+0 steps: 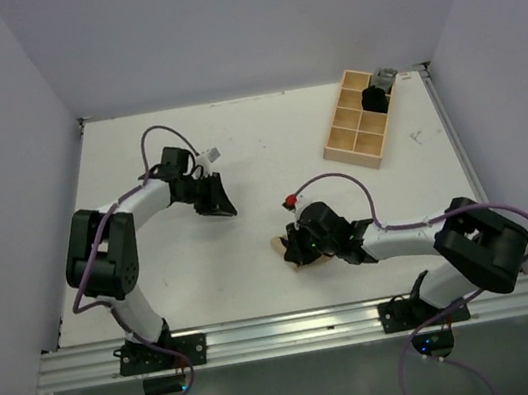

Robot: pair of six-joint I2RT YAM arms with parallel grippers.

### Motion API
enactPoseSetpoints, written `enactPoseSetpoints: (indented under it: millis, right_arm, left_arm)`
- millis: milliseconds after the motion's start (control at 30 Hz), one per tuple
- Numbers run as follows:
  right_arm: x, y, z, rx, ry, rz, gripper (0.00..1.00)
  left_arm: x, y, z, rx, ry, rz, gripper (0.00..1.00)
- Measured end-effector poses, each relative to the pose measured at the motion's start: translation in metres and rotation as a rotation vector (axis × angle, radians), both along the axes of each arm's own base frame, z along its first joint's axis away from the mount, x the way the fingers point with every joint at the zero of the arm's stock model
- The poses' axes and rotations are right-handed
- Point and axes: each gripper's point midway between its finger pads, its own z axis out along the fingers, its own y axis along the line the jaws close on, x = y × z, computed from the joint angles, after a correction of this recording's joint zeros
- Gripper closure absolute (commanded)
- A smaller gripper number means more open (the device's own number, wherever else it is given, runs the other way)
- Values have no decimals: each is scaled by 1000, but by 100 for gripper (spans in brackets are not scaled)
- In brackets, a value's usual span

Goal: Roll the underwear

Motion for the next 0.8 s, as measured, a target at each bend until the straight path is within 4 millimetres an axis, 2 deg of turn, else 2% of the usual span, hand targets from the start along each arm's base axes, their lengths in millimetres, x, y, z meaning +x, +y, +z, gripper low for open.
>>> enactPoseSetpoints:
  millis: [100, 233, 333, 467, 667, 800]
  right_arm:
    - [-8, 4, 1, 22, 26, 36, 100]
    - [-17, 7, 0, 74, 45, 56, 100]
    - [-25, 4, -1, 112, 48, 63, 100]
    - [-29, 2, 0, 134, 43, 72, 100]
    - [-34, -2, 0, 145, 39, 78, 100]
    - [-36, -3, 1, 146, 39, 81, 100]
  left_arm:
    - [-13, -5, 0, -15, -2, -8, 76]
    - [-21, -22, 1, -61, -4, -57, 73]
    - [-20, -40, 1, -110, 2, -114, 73]
    - [-14, -71, -11, -147, 12, -227, 73]
    - [-33, -118, -28, -192, 61, -399, 72]
    - [-39, -138, -33, -216, 88, -465, 72]
